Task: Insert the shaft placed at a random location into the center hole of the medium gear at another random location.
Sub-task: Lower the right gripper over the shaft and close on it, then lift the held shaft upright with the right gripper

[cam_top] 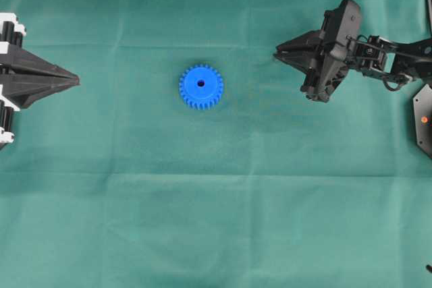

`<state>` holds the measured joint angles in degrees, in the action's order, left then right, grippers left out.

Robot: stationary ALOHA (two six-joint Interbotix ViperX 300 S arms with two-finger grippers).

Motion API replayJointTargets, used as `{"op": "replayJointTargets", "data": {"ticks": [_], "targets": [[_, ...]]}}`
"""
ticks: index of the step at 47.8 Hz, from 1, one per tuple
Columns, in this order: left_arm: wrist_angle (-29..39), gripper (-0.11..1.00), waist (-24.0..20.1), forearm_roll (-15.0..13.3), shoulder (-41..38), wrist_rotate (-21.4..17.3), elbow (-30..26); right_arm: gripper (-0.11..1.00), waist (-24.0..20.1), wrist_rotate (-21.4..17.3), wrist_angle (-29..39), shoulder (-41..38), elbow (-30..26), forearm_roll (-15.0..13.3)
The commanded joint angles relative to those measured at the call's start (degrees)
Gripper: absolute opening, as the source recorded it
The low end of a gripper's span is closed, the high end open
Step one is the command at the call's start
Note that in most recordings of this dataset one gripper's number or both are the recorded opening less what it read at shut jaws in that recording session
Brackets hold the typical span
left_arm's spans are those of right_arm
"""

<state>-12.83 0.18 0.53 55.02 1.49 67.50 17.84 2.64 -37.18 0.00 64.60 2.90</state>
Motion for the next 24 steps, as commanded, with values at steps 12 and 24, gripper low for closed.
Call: {"op": "replayJointTargets", "data": {"ticks": [12, 24], "targets": [[-0.26, 0.0, 0.09, 0.18, -0.35, 0.09, -1.32, 0.13, 0.26, 0.88, 8.44, 9.49, -2.64, 0.88], [-0.35, 0.0, 0.09, 0.18, -0.35, 0.09, -1.32, 0.13, 0.09, 0.62, 18.98, 17.31, -5.71, 0.88]]}}
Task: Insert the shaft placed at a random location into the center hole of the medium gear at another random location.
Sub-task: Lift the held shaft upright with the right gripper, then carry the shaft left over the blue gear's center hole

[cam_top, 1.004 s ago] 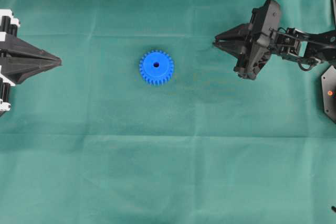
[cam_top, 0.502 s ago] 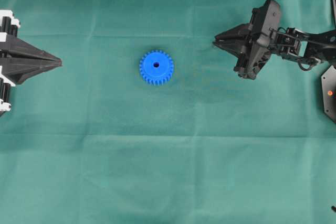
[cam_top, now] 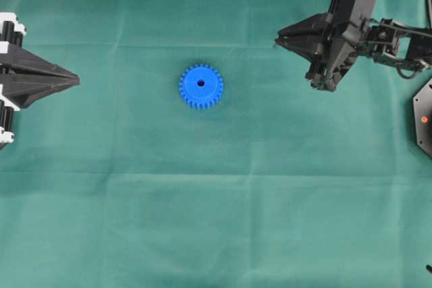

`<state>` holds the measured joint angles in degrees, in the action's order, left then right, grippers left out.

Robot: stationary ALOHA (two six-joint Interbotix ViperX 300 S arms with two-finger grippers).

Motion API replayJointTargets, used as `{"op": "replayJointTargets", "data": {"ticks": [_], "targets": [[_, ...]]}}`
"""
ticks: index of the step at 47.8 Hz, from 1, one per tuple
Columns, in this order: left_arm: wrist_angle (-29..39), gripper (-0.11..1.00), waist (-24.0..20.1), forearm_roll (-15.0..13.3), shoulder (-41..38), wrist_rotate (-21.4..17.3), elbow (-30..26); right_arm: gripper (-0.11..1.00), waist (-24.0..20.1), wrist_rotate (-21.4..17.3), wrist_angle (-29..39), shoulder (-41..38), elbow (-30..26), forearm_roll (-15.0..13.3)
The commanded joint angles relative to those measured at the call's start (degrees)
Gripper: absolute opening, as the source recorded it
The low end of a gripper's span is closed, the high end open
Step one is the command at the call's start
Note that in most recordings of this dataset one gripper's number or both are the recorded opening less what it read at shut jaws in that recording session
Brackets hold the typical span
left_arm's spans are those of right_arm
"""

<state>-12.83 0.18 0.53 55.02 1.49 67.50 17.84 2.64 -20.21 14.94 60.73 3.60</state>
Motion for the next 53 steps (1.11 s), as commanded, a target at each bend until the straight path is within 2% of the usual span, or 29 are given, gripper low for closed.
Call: {"op": "replayJointTargets", "data": {"ticks": [1, 23, 33, 53], "targets": [[-0.26, 0.0, 0.09, 0.18, -0.35, 0.09, -1.32, 0.13, 0.09, 0.62, 2.37, 2.64, -1.93, 0.18], [-0.35, 0.0, 0.09, 0.18, -0.35, 0.09, -1.32, 0.13, 0.09, 0.44, 3.6, 2.64, -2.2, 0.26], [-0.35, 0.0, 0.09, 0.18, -0.35, 0.09, -1.32, 0.13, -1.67, 0.26, 3.25, 1.23, -3.25, 1.32], [-0.35, 0.0, 0.09, 0.18, -0.44, 0.09, -1.23, 0.13, -8.17, 0.26, 2.37, -8.17, -12.74, 3.25]]}}
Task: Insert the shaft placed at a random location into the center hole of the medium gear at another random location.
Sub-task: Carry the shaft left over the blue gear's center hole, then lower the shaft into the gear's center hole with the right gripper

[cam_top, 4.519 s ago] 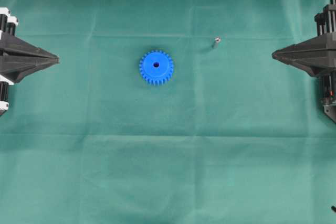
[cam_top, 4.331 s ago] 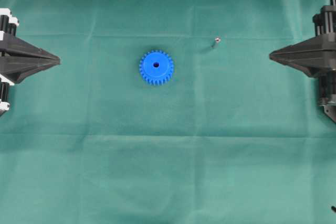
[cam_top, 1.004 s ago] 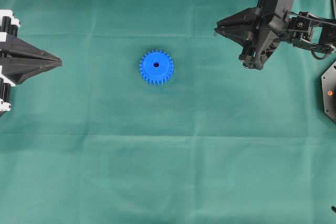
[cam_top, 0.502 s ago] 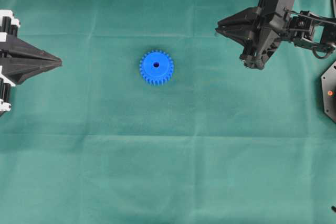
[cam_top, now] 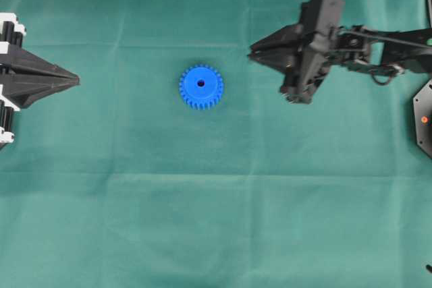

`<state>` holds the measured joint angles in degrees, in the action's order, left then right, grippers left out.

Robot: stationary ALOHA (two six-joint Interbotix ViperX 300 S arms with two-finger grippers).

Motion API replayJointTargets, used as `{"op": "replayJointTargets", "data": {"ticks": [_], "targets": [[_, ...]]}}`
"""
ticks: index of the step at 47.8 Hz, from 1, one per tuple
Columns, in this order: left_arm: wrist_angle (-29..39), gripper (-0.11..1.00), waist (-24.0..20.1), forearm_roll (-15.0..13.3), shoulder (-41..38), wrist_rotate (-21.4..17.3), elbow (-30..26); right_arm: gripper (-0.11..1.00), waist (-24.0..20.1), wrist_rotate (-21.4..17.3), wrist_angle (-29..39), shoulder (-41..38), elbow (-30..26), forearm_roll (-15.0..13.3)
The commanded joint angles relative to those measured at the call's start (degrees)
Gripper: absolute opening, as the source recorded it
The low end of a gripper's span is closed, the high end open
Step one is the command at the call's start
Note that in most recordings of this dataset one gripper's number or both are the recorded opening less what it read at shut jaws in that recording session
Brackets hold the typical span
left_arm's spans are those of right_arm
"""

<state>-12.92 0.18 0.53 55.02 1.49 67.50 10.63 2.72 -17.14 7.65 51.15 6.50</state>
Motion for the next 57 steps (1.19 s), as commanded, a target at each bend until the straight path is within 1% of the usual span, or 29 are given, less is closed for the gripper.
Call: {"op": "replayJointTargets", "data": {"ticks": [1, 11, 25, 34, 57], "targets": [[-0.18, 0.0, 0.09, 0.18, -0.44, 0.09, -1.32, 0.13, -1.23, 0.18, -0.7, -1.32, -3.78, 0.26], [-0.18, 0.0, 0.09, 0.18, -0.44, 0.09, -1.32, 0.13, -3.16, 0.18, -0.62, -6.15, -9.4, 0.35], [-0.18, 0.0, 0.09, 0.09, -0.44, 0.09, -1.23, 0.13, -4.57, 0.18, -0.7, -10.99, -14.68, 0.26], [-0.26, 0.0, 0.09, 0.18, -0.44, 0.09, -1.23, 0.13, -4.66, 0.18, -0.62, -12.3, -15.82, 0.26], [0.18, 0.0, 0.09, 0.18, -0.44, 0.0, -1.23, 0.13, -4.66, 0.18, -0.44, -12.39, -15.73, 0.35]]}}
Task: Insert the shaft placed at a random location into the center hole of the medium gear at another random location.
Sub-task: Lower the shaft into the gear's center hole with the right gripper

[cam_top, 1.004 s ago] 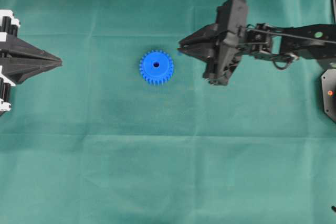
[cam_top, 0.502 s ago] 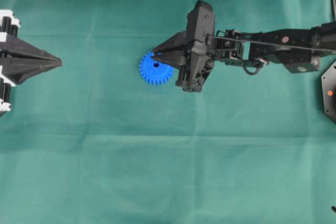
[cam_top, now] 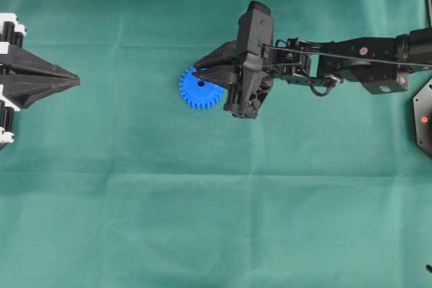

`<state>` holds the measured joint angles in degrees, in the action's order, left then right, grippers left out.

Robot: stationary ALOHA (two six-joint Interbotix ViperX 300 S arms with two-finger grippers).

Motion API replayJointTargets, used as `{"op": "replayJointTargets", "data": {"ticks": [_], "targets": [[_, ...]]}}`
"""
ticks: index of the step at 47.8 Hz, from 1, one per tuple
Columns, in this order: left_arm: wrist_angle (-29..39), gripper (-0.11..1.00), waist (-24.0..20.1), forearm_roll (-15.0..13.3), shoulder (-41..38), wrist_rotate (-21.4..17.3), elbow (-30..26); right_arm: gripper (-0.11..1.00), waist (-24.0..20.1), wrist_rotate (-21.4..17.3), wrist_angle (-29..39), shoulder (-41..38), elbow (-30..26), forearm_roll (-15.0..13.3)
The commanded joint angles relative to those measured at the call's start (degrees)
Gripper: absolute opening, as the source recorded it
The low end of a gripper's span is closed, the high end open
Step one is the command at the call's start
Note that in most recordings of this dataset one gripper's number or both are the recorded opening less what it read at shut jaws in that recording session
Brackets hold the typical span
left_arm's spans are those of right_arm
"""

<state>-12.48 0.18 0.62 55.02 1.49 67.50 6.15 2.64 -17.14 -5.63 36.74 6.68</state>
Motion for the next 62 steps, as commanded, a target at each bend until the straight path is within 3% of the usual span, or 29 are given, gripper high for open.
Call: {"op": "replayJointTargets", "data": {"ticks": [1, 62], "targets": [[-0.26, 0.0, 0.09, 0.09, -0.44, 0.0, -1.23, 0.13, -0.18, 0.26, -0.53, 0.88, -1.23, 0.18], [0.09, 0.0, 0.09, 0.09, -0.44, 0.0, -1.23, 0.13, -0.18, 0.26, -2.72, -7.29, -1.41, 2.46]]}}
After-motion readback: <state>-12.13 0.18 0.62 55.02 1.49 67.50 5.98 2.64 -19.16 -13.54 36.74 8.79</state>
